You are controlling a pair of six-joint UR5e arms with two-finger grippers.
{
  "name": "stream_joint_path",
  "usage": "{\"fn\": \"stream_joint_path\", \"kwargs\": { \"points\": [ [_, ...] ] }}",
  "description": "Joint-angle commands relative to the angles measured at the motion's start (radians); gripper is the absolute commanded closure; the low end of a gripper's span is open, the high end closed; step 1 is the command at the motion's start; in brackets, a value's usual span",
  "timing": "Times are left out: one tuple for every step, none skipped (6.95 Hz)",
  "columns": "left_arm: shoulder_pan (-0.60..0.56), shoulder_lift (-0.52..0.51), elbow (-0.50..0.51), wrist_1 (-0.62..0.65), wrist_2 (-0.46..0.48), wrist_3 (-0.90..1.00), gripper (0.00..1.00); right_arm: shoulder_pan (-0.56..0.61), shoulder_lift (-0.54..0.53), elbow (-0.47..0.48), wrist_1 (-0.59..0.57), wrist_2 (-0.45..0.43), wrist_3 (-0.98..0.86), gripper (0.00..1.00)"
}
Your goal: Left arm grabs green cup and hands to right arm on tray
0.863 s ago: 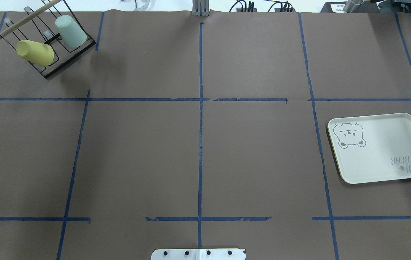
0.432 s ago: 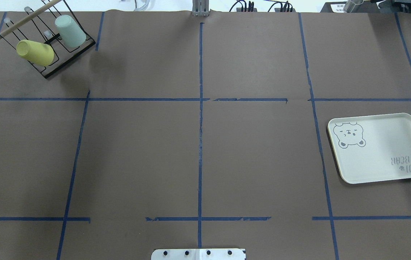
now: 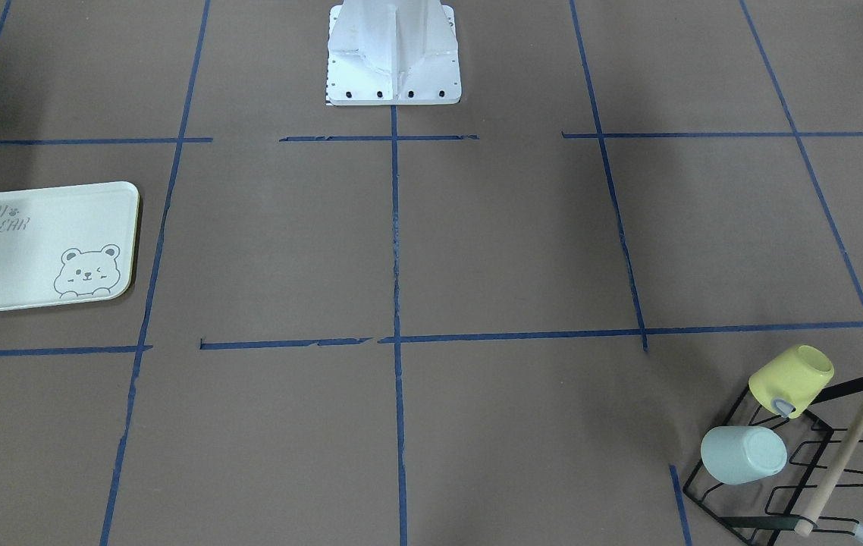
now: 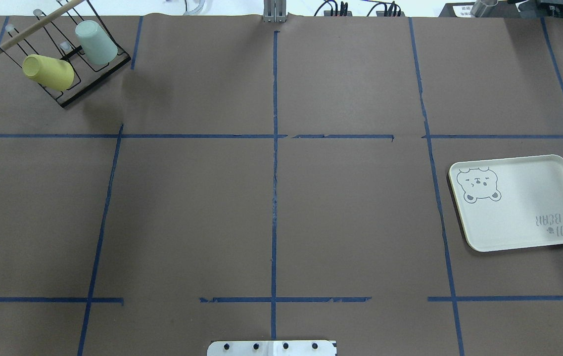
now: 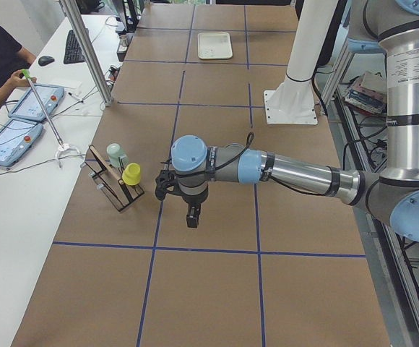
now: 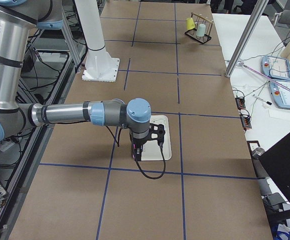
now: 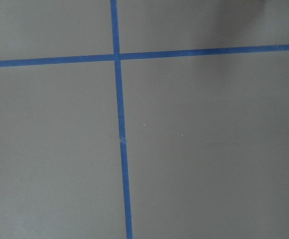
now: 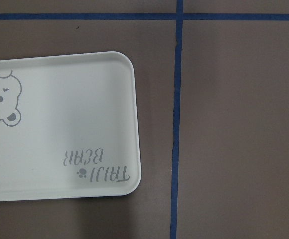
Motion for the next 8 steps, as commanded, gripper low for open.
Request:
{"fn": "stream_joint_path", "kwargs": {
  "points": [
    [0.0,-0.002,-0.005,-0.002,0.002,-0.011,0.0,0.0,0.0,0.002,0.0,0.013,-0.002,0.0],
    [-0.002,0.009,-0.011,-0.005,-0.007,-0.012,0.0,-0.008,-0.008,-0.002,-0.002,0.085,-0.001,0.0],
    [0.0,0.004,-0.004,-0.008,-0.008,-0.01,0.0,-0.034,-0.006,-0.004,0.0,0.128,-0.002,0.0],
    [0.009,0.004,-0.004,-0.084,-0.018,-0.015,0.0,-0.034,0.003,0.002,0.005,0.128,0.001,0.0],
    [0.027,-0.043,0.034,-0.152,-0.018,-0.057,0.0,-0.034,0.004,0.004,0.027,0.122,-0.001,0.0],
    [0.06,-0.176,0.08,-0.142,-0.017,-0.209,0.0,-0.034,0.001,-0.037,0.091,0.102,0.004,0.0],
    [0.139,-0.232,0.111,-0.14,-0.015,-0.276,0.0,-0.037,0.0,-0.054,0.15,0.099,0.004,0.0],
    [0.193,-0.352,0.189,-0.137,-0.011,-0.351,0.0,-0.042,0.0,-0.053,0.178,0.101,0.004,0.0]
  ]
}}
